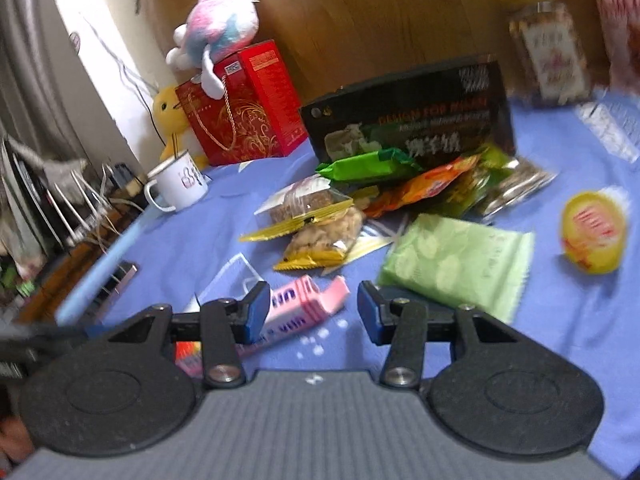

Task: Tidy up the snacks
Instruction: 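Close the left tool on the pink candy box and lift it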

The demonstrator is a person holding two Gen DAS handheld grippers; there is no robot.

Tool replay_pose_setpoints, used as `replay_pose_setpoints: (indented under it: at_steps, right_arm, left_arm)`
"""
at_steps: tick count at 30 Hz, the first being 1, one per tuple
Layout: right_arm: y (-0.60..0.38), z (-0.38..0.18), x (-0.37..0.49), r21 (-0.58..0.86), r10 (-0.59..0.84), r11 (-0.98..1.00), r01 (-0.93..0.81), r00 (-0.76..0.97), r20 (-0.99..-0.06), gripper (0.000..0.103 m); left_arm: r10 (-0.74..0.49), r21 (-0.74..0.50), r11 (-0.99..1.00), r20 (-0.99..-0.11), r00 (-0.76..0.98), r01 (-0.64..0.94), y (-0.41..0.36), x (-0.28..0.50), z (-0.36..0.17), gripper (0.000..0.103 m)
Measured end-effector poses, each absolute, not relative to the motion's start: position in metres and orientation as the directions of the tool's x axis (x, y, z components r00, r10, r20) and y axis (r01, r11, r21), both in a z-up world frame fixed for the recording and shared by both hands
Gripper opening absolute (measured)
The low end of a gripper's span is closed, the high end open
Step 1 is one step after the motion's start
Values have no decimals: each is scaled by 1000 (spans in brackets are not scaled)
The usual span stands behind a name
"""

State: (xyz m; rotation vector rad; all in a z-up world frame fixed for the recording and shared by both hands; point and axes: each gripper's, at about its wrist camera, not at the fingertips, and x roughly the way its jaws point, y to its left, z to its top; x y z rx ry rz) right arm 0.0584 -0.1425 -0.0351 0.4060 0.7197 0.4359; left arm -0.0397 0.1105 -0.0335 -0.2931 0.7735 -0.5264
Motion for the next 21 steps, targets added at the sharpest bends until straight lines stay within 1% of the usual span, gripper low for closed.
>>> replay_pose_setpoints:
  at_steps: [1, 2, 3, 4, 5, 8, 10, 12, 14, 18, 19, 20, 21]
  right_arm:
    - [-142, -39, 65, 519, 526, 823, -232, 657, -540, 51]
    - [-141, -42, 68, 534, 534, 814, -227, 654, -537, 51]
    - [-140, -41, 67, 539, 540, 810, -230, 651, -533, 50]
    - [-137, -40, 65, 540, 554, 805, -247, 639, -534, 46]
    - [-135, -40, 63, 544, 566, 799, -256, 626, -537, 40]
    - [-133, -35, 42, 502, 524, 828, -248, 660, -538, 39]
    - [-140, -32, 24, 487, 486, 846, -218, 689, -537, 39]
    - [-151, -30, 6, 475, 441, 862, -175, 722, -534, 39]
    - [-165, -32, -5, 476, 402, 870, -128, 744, -534, 39]
    - [-186, -36, -23, 486, 357, 872, -62, 760, -543, 39]
    - [-188, -36, -26, 481, 353, 874, -62, 762, -543, 39]
    - [-188, -35, -29, 472, 351, 879, -68, 763, -543, 42]
    - [-188, -33, -32, 454, 345, 888, -77, 765, -544, 42]
  left_arm:
    - [-541, -440, 838, -596, 593, 323, 109, -35, -38, 48]
    - [-535, -446, 841, -604, 590, 306, 110, -33, -43, 40]
    - [-536, -456, 839, -601, 593, 296, 111, -32, -45, 37]
    - [-546, -471, 831, -592, 593, 296, 113, -31, -46, 34]
    - [-550, -477, 828, -589, 591, 295, 113, -31, -44, 34]
    - [-566, -479, 819, -582, 584, 316, 110, -27, -44, 35]
    - [-602, -500, 795, -582, 547, 343, 103, -23, -44, 35]
    - [-638, -507, 769, -581, 505, 389, 91, -20, -44, 36]
    - [-657, -484, 753, -584, 476, 445, 71, -19, -42, 36]
    - [-639, -405, 764, -584, 501, 503, 41, -22, -40, 37]
    - [-633, -397, 769, -585, 508, 501, 36, -20, -40, 37]
    - [-630, -399, 772, -587, 509, 494, 36, -19, -39, 37]
    - [-628, -407, 774, -589, 509, 485, 36, -19, -37, 39]
